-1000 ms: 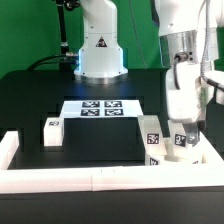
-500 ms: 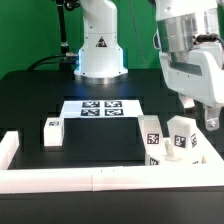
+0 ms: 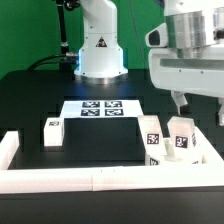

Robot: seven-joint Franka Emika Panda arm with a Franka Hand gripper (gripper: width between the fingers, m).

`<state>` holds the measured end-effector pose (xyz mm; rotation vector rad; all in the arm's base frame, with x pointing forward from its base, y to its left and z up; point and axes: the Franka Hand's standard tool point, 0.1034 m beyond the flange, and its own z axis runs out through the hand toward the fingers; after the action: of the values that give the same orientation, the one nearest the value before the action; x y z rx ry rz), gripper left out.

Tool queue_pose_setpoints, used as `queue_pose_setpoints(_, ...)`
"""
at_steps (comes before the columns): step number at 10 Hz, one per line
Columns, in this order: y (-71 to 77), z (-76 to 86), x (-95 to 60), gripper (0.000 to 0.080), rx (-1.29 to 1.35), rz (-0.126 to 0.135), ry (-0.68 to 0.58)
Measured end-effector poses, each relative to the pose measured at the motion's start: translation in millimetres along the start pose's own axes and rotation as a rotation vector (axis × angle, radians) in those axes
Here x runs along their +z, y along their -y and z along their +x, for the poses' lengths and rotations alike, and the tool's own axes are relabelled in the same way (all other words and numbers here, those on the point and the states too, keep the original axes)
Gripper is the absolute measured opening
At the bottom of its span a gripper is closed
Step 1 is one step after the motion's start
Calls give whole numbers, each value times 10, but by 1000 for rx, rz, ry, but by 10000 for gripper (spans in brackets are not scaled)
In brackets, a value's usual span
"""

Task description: Assemble stool

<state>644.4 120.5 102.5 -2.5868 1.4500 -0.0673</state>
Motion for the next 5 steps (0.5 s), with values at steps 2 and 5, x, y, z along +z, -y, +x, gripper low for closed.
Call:
queue_pose_setpoints(2, 16, -118, -43, 649, -175, -32, -4)
queue_pose_setpoints(5, -57, 54, -56, 649, -638, -65, 21)
